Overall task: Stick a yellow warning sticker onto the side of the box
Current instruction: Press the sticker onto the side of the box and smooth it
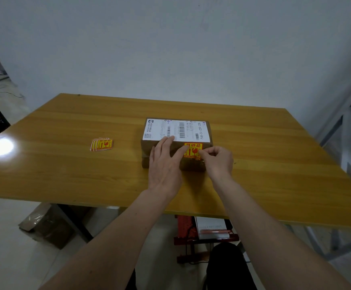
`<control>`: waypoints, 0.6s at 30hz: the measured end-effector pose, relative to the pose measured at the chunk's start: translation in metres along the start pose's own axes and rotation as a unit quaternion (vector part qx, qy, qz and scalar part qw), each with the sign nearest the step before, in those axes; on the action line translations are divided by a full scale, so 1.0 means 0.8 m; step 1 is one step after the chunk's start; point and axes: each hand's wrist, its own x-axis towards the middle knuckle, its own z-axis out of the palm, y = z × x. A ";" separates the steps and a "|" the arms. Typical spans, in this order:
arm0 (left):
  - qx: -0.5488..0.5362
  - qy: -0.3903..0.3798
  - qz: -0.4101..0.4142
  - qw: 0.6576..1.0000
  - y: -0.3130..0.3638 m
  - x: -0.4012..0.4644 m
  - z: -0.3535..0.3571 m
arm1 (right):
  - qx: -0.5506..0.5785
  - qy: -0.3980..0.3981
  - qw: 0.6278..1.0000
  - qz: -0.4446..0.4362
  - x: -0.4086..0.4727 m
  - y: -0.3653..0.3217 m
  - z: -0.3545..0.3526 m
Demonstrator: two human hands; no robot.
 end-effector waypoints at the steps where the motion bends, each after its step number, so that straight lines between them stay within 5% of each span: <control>1: 0.001 -0.001 0.000 1.000 0.000 0.000 0.000 | -0.002 0.000 1.000 0.001 0.000 0.000 0.000; 18: -0.002 0.005 0.017 1.000 -0.006 -0.002 0.003 | -0.090 0.028 0.995 0.026 0.003 -0.011 -0.005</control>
